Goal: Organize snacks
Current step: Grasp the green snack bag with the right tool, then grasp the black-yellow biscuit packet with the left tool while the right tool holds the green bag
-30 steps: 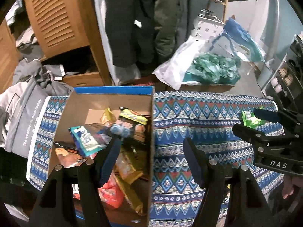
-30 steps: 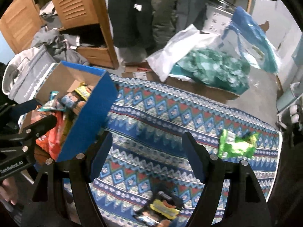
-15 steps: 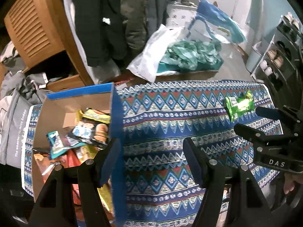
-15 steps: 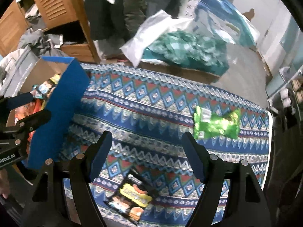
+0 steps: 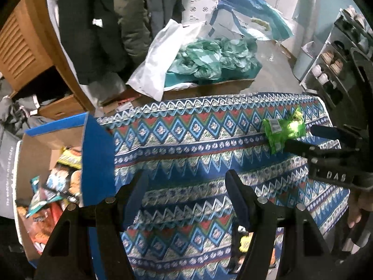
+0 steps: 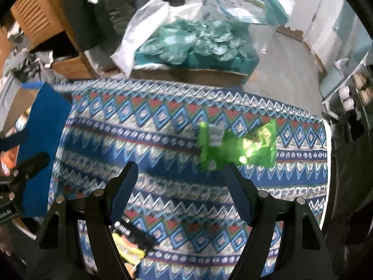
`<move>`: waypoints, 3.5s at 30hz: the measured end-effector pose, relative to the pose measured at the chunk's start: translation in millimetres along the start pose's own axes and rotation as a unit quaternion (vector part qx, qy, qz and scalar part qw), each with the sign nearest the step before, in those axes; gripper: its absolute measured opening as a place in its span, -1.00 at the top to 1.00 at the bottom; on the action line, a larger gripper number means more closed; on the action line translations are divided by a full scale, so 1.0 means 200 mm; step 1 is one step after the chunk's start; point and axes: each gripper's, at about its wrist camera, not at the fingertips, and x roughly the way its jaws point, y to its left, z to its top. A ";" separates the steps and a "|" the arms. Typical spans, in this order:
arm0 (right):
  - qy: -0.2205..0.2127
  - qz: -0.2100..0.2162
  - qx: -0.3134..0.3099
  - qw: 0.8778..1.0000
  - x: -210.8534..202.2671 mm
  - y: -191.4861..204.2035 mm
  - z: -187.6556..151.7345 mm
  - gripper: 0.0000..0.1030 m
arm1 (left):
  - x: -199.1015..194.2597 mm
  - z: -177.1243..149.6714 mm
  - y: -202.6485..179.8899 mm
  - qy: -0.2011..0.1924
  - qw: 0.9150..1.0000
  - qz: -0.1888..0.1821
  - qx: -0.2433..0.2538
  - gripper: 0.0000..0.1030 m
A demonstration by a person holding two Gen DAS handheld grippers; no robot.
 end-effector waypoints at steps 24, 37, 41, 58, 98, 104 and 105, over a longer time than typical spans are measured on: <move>0.089 -0.024 0.023 0.996 0.54 -0.35 0.29 -0.49 | 0.51 0.25 -0.07 0.054 0.998 -0.012 0.020 -0.36; 0.128 -0.030 0.000 0.991 0.48 -0.31 0.05 -0.48 | 0.41 0.06 -0.11 0.068 0.997 -0.049 0.006 -0.36; 0.145 -0.035 -0.013 0.989 0.48 -0.26 -0.03 -0.47 | 0.38 0.01 -0.12 0.074 0.996 -0.052 0.004 -0.36; 0.148 -0.007 0.070 0.987 0.32 -0.22 -0.57 0.36 | 0.25 -0.27 -0.21 0.104 0.990 -0.089 -0.025 -0.36; 0.148 -0.004 0.103 0.984 -0.08 -0.04 -1.15 0.36 | 0.35 -0.63 -0.51 0.182 0.977 -0.109 0.029 -0.27; 0.132 -0.005 0.105 0.986 -0.06 -0.08 -1.06 0.36 | 0.33 -0.63 -0.52 0.167 0.980 -0.105 0.038 -0.23; 0.129 -0.006 0.103 0.986 -0.06 -0.07 -1.03 0.36 | 0.32 -0.63 -0.51 0.163 0.981 -0.101 0.041 -0.23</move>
